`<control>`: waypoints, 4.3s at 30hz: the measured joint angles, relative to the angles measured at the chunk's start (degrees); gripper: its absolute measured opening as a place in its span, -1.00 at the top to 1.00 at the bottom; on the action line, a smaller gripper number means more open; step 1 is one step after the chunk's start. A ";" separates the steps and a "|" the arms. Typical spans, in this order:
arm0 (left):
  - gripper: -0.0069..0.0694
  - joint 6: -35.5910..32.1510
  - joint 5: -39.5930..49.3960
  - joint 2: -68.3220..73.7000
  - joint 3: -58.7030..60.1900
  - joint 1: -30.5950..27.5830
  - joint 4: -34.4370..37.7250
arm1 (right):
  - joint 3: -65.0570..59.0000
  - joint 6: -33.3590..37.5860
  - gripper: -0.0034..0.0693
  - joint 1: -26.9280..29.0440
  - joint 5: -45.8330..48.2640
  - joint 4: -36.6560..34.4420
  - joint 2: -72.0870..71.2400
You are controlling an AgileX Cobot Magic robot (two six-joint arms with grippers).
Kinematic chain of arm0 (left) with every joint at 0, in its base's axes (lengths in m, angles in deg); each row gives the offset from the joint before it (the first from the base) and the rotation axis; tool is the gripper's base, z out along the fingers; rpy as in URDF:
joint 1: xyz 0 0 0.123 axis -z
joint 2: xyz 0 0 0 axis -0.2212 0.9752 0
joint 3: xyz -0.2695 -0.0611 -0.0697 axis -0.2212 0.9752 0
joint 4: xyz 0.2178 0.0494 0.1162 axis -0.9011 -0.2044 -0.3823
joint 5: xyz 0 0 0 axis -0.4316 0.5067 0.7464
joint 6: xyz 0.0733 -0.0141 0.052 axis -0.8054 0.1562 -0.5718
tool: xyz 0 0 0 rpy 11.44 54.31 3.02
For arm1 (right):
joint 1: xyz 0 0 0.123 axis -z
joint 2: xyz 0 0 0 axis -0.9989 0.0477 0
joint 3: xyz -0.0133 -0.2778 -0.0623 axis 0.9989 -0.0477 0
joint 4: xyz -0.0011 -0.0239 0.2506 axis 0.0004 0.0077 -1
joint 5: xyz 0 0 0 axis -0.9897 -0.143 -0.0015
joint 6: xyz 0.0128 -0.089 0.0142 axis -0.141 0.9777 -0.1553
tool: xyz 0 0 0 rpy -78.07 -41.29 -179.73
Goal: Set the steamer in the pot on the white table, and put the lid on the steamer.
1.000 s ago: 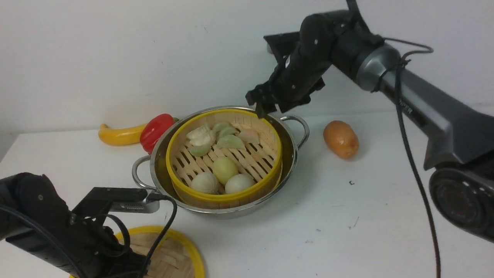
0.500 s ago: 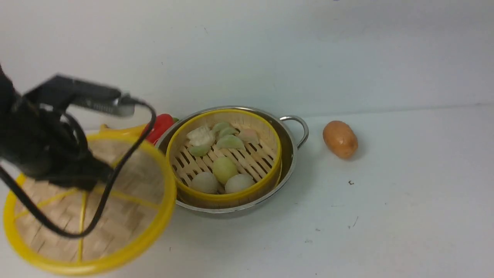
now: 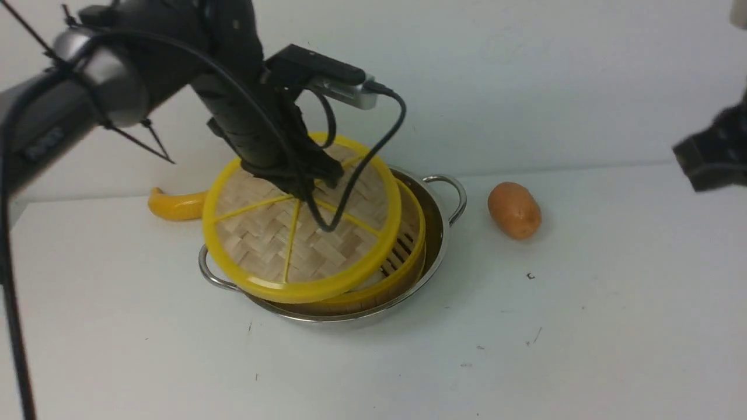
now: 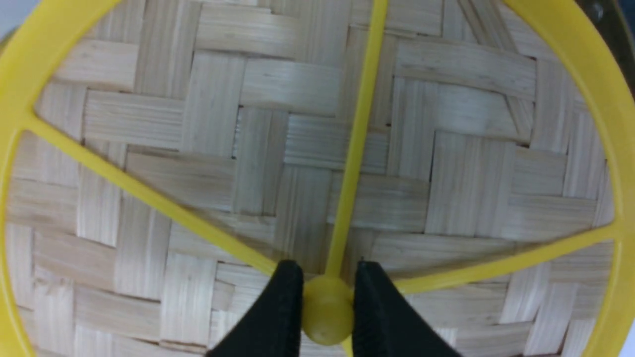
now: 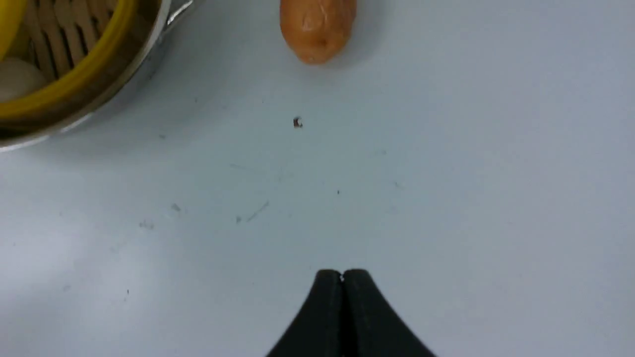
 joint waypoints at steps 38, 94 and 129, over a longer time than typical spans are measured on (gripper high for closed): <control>0.52 -2.70 -7.61 8.54 -2.92 0.64 3.05 | -10.47 -2.60 0.91 0.00 2.84 0.57 -24.93; 0.52 2.22 -3.25 7.69 -2.86 1.06 -1.96 | -10.47 -2.65 0.89 0.00 2.84 0.62 -24.93; 0.88 -1.96 -26.57 -55.21 40.45 1.06 3.03 | -27.66 -5.50 0.86 0.00 -18.26 15.10 -44.81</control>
